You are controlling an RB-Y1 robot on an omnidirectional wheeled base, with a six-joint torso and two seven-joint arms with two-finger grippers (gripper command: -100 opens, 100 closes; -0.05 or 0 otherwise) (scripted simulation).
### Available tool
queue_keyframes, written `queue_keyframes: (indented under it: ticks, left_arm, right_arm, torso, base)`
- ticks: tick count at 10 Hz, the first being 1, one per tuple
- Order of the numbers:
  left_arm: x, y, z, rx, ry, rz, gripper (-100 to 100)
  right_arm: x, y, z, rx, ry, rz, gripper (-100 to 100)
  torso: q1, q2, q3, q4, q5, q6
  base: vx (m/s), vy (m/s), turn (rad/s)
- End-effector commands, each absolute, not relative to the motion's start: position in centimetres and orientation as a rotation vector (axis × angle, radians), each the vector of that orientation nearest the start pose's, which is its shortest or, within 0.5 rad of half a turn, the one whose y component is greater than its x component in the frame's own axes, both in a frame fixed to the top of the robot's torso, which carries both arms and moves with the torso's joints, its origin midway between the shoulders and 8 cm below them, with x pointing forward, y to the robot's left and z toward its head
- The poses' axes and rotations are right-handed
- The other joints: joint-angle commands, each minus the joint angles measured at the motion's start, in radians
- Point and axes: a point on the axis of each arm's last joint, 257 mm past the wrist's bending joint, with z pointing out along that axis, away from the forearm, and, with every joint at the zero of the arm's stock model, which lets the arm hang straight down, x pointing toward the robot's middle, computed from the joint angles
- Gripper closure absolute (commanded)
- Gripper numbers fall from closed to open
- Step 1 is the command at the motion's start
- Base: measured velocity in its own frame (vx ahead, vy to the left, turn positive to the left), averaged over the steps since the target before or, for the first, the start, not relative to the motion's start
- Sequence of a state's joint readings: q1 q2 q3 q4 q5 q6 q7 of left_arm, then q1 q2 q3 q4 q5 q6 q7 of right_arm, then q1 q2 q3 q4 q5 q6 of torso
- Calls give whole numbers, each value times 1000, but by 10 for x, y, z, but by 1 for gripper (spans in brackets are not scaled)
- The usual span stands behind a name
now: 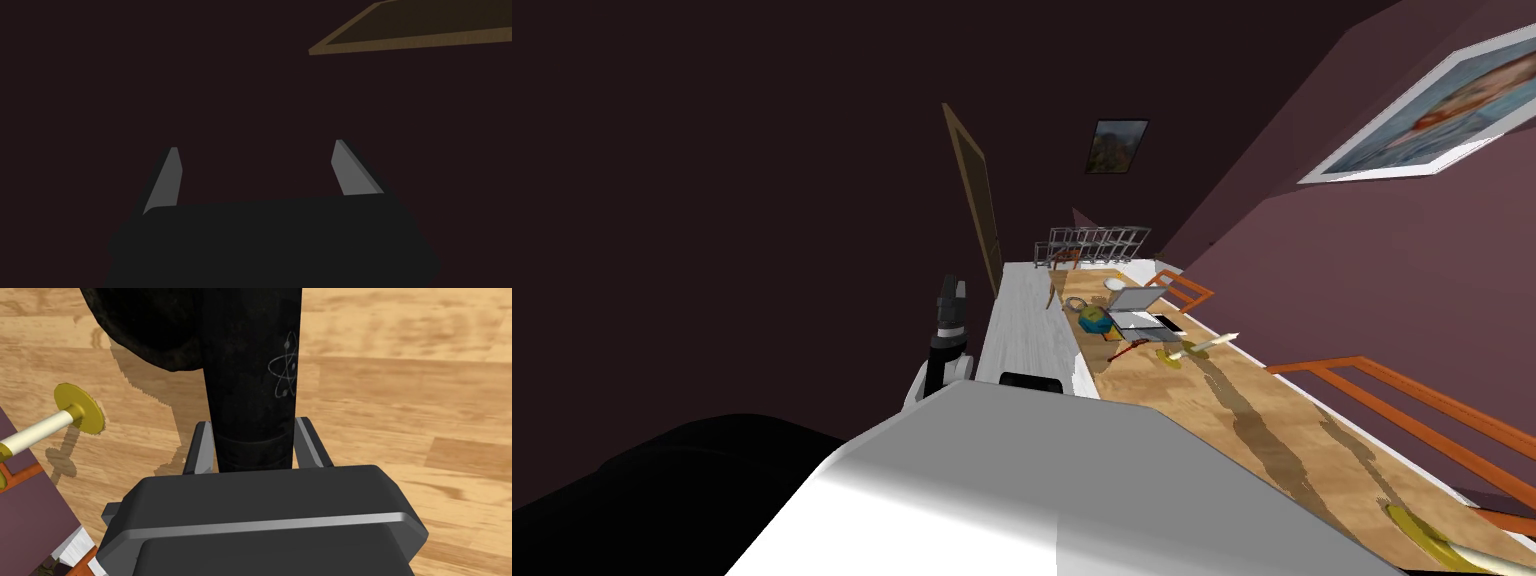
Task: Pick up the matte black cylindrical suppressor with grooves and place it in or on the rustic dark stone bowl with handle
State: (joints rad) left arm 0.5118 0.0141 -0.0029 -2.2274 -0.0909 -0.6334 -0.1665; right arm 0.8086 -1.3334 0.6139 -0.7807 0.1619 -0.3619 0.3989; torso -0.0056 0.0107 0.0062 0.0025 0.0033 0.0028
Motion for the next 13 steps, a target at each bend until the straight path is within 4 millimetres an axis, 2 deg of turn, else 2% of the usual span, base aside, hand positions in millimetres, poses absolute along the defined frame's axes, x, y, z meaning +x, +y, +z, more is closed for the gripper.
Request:
queue_keyframes:
  ticks: [1,2,4,7,8,9,13]
  left_arm:
    - [332,263,21,-468,665,-1111,0]
    - [332,263,21,-468,665,-1111,0]
    - [332,263,21,-468,665,-1111,0]
    - [332,263,21,-468,665,-1111,0]
    - [332,263,21,-468,665,-1111,0]
    - [332,263,21,-468,665,-1111,0]
    - [332,263,21,-468,665,-1111,0]
  right_arm:
    - [-144,-764,-373,-90,3092,-597,100]
    - [-132,-772,-366,-72,3069,-603,100]
    - [-126,-777,-361,-66,3058,-609,100]
    - [-99,-808,-328,-54,3003,-672,100]
    - [-103,-803,-335,-54,3013,-654,100]
    - [-102,-805,-333,-53,3010,-660,-100]
    - [-102,-805,-333,-53,3011,-660,-100]
  torso:
    - [0,0,0,0,0,0]
    - [1,0,0,0,1,0]
    - [3,-2,-1,-1,2,0]
    - [8,-6,-4,-2,4,0]
    - [9,-6,-4,-2,5,0]
    - [10,-10,-6,-3,4,1]
    - [11,-16,-9,-4,4,0]
  base:
    - [-219,-69,67]
    - [-204,-70,49]
    - [-143,-55,28]
    - [-135,-14,5]
    - [-62,-9,-2]
    - [-11,-3,-3]
    - [-1,0,0]
